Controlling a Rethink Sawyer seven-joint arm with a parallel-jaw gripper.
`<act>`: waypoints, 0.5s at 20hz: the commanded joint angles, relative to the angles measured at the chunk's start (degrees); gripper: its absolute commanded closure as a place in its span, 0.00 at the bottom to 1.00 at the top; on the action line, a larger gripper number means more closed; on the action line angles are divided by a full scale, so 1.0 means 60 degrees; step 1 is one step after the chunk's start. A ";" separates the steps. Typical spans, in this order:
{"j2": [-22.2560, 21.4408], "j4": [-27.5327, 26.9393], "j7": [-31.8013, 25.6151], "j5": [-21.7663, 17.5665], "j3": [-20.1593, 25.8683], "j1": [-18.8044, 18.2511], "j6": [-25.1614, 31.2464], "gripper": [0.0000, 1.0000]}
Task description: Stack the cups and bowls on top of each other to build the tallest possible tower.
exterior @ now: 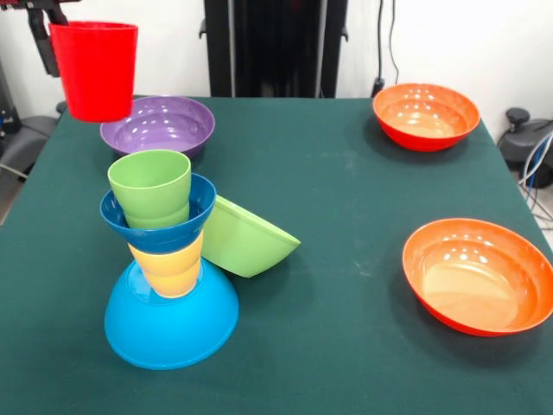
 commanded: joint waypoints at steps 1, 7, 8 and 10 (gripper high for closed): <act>0.0546 -0.0208 -0.2585 -0.0709 0.0808 0.0414 0.0268 1.00; 0.0866 -0.0863 -0.2938 -0.0713 0.1120 0.0550 0.0670 1.00; 0.0965 -0.1036 -0.3148 -0.0671 0.1239 0.0513 0.0787 1.00; 0.1088 -0.1310 -0.3518 -0.0556 0.1449 0.0386 0.1139 1.00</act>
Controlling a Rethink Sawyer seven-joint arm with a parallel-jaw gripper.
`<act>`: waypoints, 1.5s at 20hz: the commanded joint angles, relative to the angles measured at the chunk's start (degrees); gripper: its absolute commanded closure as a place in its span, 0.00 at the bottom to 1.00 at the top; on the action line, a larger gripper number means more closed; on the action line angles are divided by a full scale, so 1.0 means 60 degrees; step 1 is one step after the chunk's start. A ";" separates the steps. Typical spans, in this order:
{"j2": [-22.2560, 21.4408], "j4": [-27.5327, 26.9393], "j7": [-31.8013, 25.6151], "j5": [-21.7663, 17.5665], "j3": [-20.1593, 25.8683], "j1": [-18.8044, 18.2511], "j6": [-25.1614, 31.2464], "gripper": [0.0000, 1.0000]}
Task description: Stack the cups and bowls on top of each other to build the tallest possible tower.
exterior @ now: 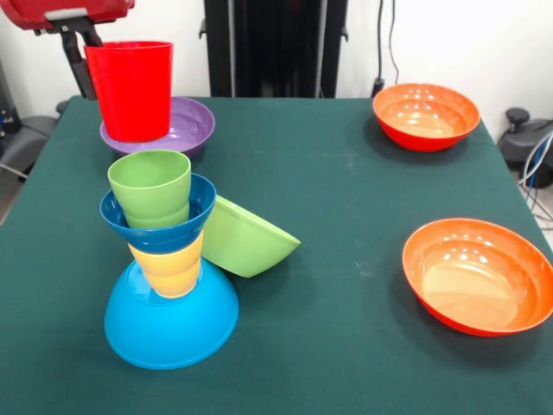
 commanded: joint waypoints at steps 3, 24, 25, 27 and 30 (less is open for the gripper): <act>0.0697 -0.1428 -0.3613 -0.0412 0.1048 0.0266 0.1813 1.00; 0.1155 -0.1234 -0.3319 -0.1516 0.0958 0.0292 0.1630 1.00; 0.1169 -0.1170 -0.3289 -0.1525 0.0962 0.0269 0.1594 1.00; 0.1203 -0.1109 -0.3271 -0.1542 0.0980 0.0245 0.1631 1.00; 0.1200 -0.1034 -0.3262 -0.1567 0.1010 0.0197 0.1646 1.00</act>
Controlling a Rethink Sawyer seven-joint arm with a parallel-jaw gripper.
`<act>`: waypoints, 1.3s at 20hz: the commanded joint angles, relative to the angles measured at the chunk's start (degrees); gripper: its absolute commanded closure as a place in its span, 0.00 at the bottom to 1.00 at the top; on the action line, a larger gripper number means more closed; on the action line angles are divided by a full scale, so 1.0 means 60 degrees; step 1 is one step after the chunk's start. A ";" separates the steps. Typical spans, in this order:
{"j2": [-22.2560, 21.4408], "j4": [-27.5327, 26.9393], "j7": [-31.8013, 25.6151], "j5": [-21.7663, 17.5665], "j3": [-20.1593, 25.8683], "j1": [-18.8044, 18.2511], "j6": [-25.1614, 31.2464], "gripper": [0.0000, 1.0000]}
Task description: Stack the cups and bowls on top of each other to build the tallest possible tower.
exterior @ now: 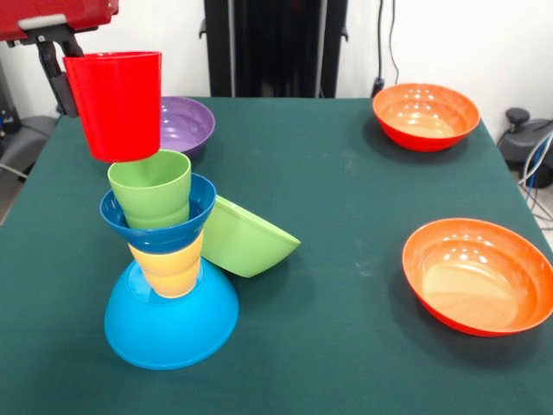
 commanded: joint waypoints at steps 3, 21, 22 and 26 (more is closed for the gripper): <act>0.0503 0.0429 -0.3248 -0.0836 0.0204 0.0181 0.0563 1.00; 0.0915 0.0701 -0.3038 -0.0821 0.0278 0.0143 0.0582 1.00; 0.0927 0.0714 -0.3043 -0.0834 0.0271 0.0144 0.0593 1.00; 0.0913 0.0705 -0.3077 -0.0931 0.0186 0.0191 0.0805 1.00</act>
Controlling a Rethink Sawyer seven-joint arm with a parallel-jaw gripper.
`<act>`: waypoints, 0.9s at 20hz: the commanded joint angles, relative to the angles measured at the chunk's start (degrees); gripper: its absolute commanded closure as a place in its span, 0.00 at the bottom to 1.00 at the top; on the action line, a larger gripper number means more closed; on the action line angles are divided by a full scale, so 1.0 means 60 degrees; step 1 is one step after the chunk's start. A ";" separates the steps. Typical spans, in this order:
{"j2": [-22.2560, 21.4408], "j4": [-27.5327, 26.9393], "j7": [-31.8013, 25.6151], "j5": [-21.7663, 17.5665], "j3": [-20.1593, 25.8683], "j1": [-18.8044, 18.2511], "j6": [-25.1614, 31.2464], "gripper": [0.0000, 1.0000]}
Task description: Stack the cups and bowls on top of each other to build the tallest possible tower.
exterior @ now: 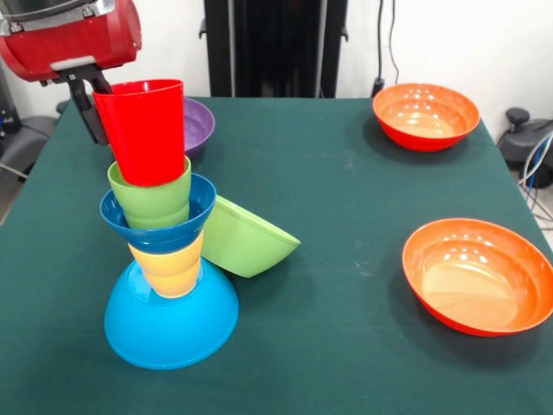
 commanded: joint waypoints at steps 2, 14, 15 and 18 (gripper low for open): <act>0.0268 0.0574 -0.3112 -0.0912 -0.0057 0.0306 0.0942 1.00; 0.0272 0.0239 -0.3148 -0.1525 -0.0378 0.0623 0.1928 1.00; 0.0261 0.0191 -0.3160 -0.1573 -0.0388 0.0653 0.2031 1.00; 0.0262 0.0108 -0.3150 -0.1752 -0.0394 0.0695 0.2274 1.00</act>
